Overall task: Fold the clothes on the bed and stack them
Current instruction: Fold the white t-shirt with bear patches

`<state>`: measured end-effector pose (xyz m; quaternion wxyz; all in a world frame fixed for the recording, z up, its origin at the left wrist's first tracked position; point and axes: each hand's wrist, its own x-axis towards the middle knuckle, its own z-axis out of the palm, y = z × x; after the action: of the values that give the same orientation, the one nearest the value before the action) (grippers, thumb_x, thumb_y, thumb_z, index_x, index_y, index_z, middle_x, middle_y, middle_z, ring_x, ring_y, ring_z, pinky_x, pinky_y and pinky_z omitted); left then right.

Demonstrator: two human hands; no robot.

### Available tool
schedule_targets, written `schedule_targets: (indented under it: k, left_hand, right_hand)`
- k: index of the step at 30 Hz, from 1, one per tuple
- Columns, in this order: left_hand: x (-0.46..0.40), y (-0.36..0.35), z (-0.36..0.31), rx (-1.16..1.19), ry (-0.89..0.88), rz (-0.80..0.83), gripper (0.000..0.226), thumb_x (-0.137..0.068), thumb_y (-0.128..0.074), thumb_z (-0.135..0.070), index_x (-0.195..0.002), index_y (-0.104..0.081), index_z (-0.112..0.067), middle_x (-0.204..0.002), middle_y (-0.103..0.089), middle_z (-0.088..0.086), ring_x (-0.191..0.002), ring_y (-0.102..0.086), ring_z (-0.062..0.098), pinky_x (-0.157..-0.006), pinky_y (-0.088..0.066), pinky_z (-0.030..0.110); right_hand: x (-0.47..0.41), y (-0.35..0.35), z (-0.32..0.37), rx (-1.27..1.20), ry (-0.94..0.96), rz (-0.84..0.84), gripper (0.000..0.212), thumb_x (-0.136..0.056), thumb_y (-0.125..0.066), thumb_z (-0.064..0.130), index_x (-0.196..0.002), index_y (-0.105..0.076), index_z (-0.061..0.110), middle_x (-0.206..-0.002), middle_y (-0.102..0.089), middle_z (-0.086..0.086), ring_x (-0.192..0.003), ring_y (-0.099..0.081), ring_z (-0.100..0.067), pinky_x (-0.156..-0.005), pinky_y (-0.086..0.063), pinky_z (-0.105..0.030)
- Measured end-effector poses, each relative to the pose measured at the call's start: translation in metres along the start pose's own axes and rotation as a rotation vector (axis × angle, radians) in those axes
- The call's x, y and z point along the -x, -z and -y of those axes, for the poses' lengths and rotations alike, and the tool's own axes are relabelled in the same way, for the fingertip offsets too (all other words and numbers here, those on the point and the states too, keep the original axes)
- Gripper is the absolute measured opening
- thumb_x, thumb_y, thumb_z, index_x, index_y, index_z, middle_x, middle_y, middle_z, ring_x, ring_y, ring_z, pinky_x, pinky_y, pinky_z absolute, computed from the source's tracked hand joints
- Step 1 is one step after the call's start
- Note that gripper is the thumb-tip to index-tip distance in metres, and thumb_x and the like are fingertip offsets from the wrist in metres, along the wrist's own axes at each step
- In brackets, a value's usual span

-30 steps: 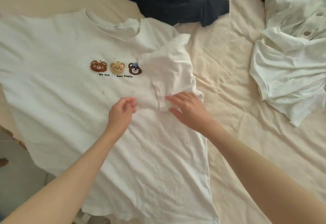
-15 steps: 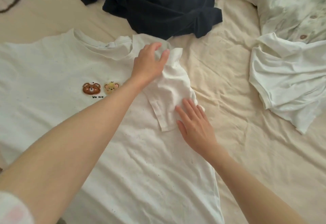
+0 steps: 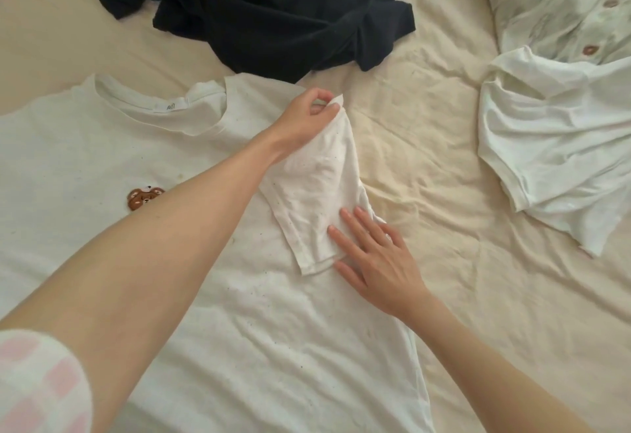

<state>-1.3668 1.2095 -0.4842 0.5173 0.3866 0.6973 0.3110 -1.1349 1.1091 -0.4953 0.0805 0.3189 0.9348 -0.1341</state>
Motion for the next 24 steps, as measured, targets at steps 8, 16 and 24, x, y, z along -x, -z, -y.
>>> schedule_targets:
  k: [8, 16, 24]
  left_hand:
    - [0.023, 0.046, 0.016, -0.275, 0.051, 0.019, 0.031, -0.094, -0.048, -0.044, -0.114, -0.057, -0.022, -0.097, -0.063, -0.008, -0.085, -0.061, 0.004, -0.071, -0.045, 0.021]
    - [0.064, 0.057, 0.044, -0.41, 0.102, -0.14, 0.024, -0.089, -0.059, -0.035, -0.104, -0.06, -0.016, -0.098, -0.058, -0.005, -0.09, -0.053, 0.013, -0.072, -0.04, 0.026]
    - [0.079, 0.058, 0.042, 0.171, 0.045, -0.284, 0.012, -0.087, -0.066, -0.025, -0.08, -0.056, -0.024, -0.088, -0.064, -0.002, -0.081, -0.061, 0.014, -0.071, -0.049, 0.029]
  right_hand:
    - [-0.017, 0.012, 0.018, -0.124, -0.077, -0.279, 0.04, -0.093, -0.045, 0.033, -0.117, -0.064, 0.008, -0.131, -0.057, -0.014, -0.124, -0.052, -0.029, -0.099, -0.044, -0.044]
    - [-0.007, 0.0, 0.041, 0.052, 0.027, -0.09, 0.072, -0.078, -0.064, 0.054, -0.137, -0.049, 0.015, -0.145, -0.042, -0.014, -0.133, -0.04, -0.033, -0.103, -0.037, -0.058]
    - [-0.017, -0.001, 0.042, 0.052, 0.045, -0.257, 0.056, -0.075, -0.071, 0.001, -0.128, -0.059, 0.013, -0.137, -0.051, -0.013, -0.128, -0.047, -0.033, -0.099, -0.042, -0.057]
